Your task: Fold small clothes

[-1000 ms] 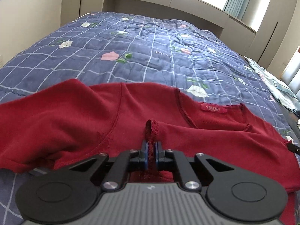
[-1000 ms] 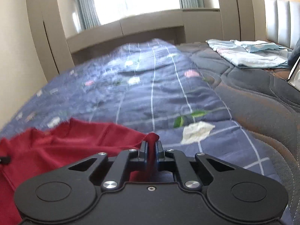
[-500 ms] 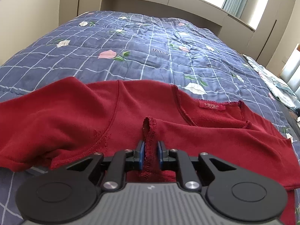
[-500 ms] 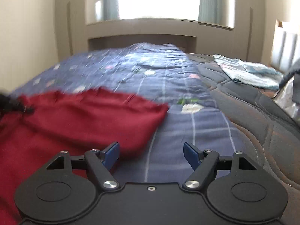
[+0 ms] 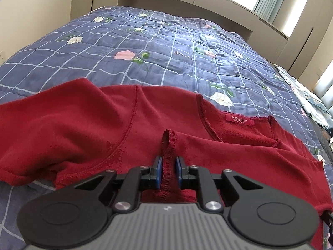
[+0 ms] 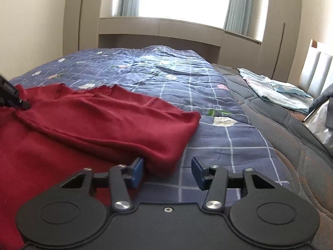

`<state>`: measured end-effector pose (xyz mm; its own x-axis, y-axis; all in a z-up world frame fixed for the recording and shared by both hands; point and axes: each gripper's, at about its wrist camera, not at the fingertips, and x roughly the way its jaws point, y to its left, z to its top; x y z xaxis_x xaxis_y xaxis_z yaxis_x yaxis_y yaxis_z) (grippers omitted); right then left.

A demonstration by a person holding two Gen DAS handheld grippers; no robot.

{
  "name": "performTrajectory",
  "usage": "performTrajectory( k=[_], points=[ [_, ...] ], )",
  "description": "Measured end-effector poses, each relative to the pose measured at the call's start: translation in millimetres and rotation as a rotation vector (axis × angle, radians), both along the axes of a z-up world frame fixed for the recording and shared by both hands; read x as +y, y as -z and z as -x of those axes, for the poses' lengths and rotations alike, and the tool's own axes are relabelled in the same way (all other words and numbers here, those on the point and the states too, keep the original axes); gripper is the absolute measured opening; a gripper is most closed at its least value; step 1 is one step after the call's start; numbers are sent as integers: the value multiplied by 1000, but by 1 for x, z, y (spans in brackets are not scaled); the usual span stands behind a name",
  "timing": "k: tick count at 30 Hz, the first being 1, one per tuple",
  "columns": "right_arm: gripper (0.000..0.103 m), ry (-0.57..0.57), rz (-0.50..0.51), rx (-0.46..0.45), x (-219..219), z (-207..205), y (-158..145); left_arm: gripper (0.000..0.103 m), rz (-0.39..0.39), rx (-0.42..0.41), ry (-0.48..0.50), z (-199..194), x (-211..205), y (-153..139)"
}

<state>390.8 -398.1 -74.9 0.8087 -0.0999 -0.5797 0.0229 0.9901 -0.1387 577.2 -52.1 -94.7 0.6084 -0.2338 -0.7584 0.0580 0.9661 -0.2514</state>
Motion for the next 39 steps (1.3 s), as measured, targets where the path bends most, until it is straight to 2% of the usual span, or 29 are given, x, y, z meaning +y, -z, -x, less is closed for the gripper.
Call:
performTrajectory(
  k=[3,8,9,11,13,16,19,22,23,24,27,28,29,30,31,32,33,35,38,39],
  points=[
    [49,-2,69,4,9,0,5,17,-7,-5,6,1,-1,0],
    [49,45,77,-13,6,-7,7,17,-1,-2,4,1,0,0],
    [47,47,72,-27,5,-8,6,17,-2,-3,4,1,0,0],
    [21,28,54,-34,5,-9,4,17,-6,-5,3,1,-1,0],
    [14,39,52,-53,7,-5,1,17,-8,-7,0,1,-1,0],
    [9,92,52,-64,3,4,-3,16,-10,-6,0,1,-2,1],
    [7,125,3,-15,-7,3,4,16,-14,-3,5,1,-2,1],
    [7,139,7,11,-8,1,8,16,-8,1,4,0,-1,1],
    [0,150,19,19,-8,1,9,16,-3,4,3,0,0,1],
    [0,183,36,34,-11,0,11,16,3,6,-1,-1,2,1],
    [1,196,-78,29,-28,8,7,17,17,0,7,0,4,0],
    [9,190,-72,17,-28,12,3,20,21,-9,17,1,4,-2],
    [18,180,-64,4,-27,16,-1,34,22,-18,30,4,4,-4],
    [22,169,-65,-12,-24,20,-6,59,23,-27,43,8,3,-7],
    [29,154,-74,-24,-21,23,-10,71,20,-46,46,14,2,-12],
    [40,141,-78,-33,-17,24,-14,90,6,-71,31,21,2,-17],
    [48,126,-73,-43,-11,24,-18,98,-12,-96,9,29,2,-23],
    [80,91,-69,-65,1,22,-25,103,-29,-143,-13,46,7,-36],
    [100,18,-111,-77,21,16,-35,103,-18,-153,-48,67,30,-46],
    [102,-10,-127,-76,29,13,-37,103,-14,-143,-68,74,42,-48]
  ],
)
